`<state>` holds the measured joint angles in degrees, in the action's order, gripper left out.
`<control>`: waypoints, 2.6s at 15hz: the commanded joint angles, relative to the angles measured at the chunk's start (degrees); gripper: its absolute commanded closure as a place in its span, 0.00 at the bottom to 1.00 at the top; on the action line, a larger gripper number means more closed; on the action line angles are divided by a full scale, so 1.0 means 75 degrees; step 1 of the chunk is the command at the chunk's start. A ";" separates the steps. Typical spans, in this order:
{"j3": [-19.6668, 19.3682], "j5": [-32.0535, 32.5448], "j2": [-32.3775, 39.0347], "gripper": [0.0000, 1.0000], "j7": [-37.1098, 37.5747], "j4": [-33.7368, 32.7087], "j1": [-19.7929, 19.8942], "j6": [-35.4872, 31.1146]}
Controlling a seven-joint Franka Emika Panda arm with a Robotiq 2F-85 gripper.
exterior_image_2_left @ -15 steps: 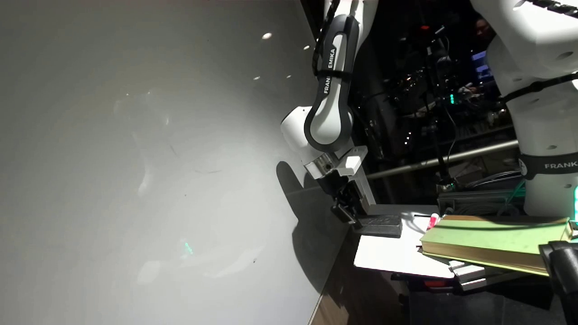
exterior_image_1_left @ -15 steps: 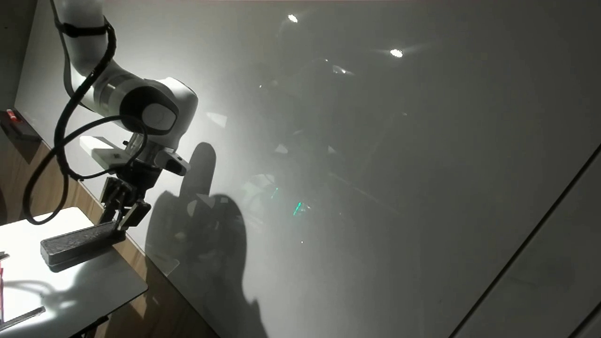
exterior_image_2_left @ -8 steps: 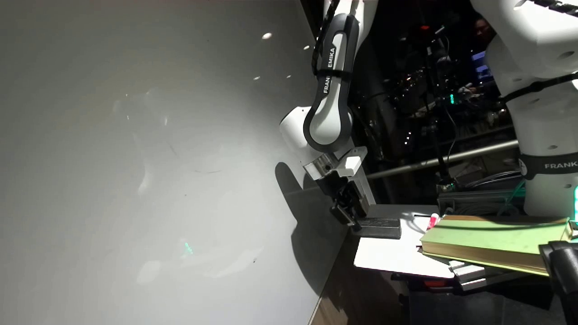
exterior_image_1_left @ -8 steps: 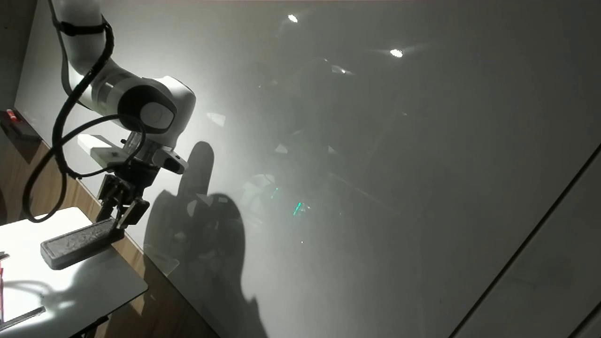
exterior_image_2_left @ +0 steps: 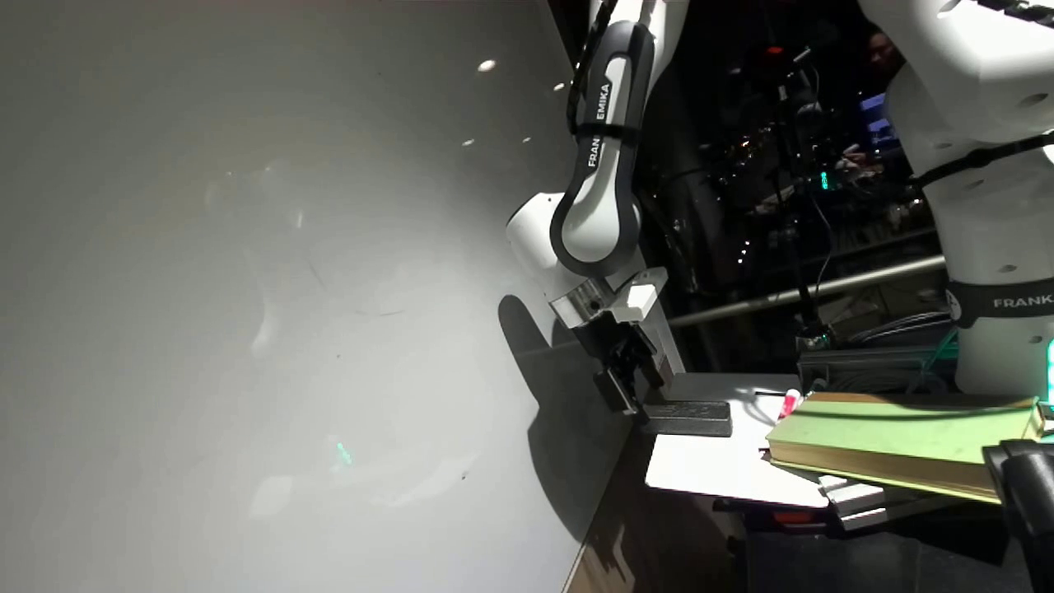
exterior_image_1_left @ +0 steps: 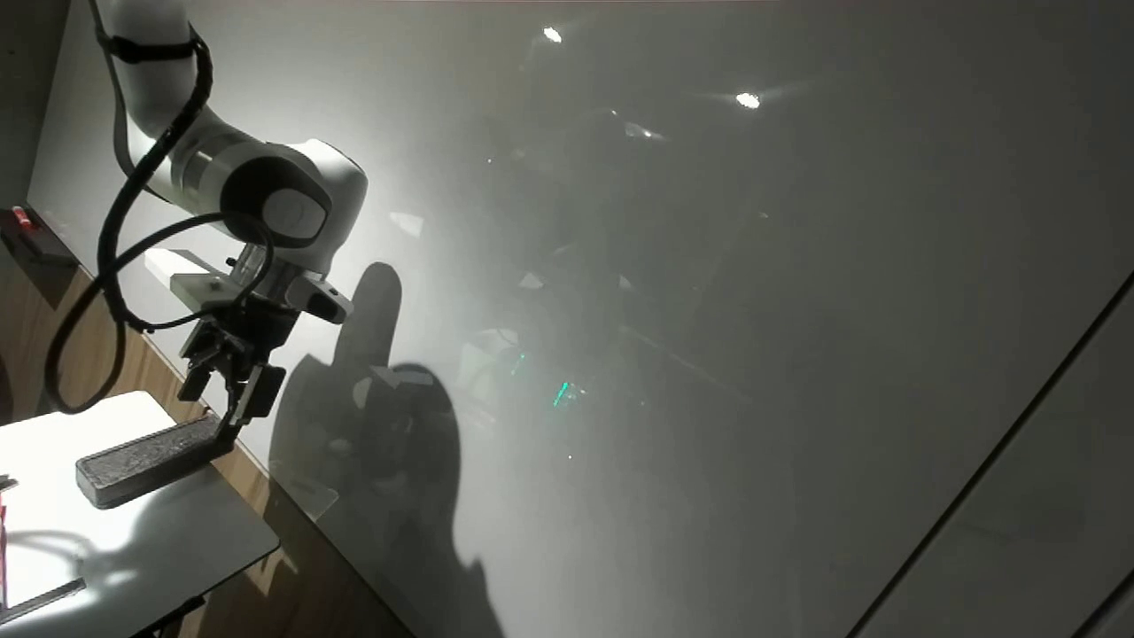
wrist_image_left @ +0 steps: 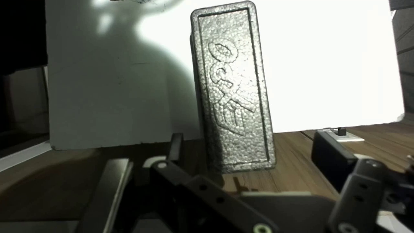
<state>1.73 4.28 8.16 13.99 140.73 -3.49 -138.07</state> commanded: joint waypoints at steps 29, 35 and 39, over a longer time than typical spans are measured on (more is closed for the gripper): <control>0.0126 -0.1248 -0.4700 0.00 -0.2787 0.0100 -0.0318 0.3518; 0.0126 -0.1248 -0.4700 0.00 -0.2787 0.0100 -0.0318 0.3518; 0.0125 -0.1248 -0.4700 0.00 -0.2787 0.0100 -0.0318 0.3518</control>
<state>2.77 -5.13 -27.11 -6.98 141.57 -5.75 -111.79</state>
